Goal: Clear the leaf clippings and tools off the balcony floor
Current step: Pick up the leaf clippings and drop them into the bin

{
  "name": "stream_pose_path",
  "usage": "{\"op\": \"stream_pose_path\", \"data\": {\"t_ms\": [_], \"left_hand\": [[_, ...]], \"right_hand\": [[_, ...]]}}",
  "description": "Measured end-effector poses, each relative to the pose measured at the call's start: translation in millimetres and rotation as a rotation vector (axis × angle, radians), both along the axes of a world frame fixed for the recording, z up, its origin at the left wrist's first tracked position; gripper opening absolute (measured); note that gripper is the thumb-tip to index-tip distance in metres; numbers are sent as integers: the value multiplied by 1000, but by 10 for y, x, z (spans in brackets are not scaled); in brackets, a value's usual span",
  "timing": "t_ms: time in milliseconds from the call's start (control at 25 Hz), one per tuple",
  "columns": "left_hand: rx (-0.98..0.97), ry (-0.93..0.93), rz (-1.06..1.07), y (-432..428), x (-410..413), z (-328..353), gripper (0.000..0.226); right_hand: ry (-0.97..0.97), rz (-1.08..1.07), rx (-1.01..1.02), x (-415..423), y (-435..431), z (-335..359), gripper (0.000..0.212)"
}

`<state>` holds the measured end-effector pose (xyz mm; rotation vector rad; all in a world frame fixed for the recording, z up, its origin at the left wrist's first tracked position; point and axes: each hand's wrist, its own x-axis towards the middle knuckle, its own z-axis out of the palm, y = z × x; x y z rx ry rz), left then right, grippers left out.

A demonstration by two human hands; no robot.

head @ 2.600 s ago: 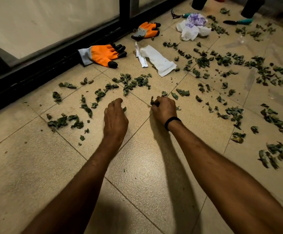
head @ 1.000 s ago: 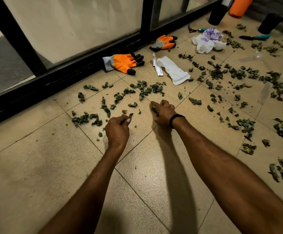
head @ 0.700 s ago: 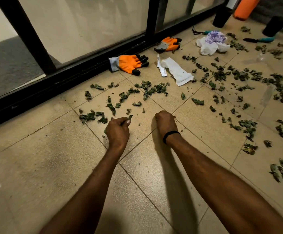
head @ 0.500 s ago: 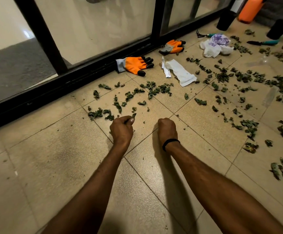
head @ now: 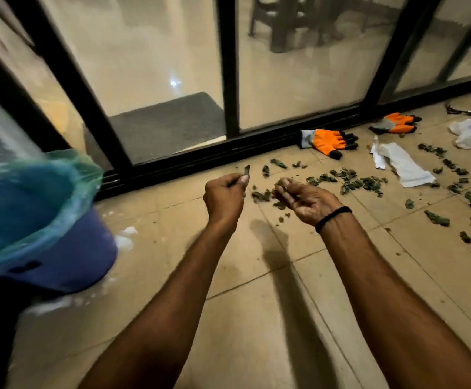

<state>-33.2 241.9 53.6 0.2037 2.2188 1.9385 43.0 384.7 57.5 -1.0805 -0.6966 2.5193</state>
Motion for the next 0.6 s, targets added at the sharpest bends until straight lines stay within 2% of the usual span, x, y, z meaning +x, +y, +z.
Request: {"op": "stream_pose_path", "data": {"t_ms": [160, 280, 360, 440, 600], "left_hand": [[132, 80, 172, -1024, -491, 649, 11], [202, 118, 351, -1920, -814, 977, 4], [198, 142, 492, -2478, -1007, 1043, 6], [102, 115, 605, -2958, -1167, 999, 14], [-32, -130, 617, -3403, -1338, 871, 13]], "right_hand": [[123, 255, -8, -743, -1016, 466, 18], [257, 475, 84, -1220, -1947, 818, 13], [345, 563, 270, -1434, -2567, 1040, 12], [369, 610, 536, -1713, -3104, 1100, 13], [208, 845, 1132, -2071, -3656, 960, 46]]}}
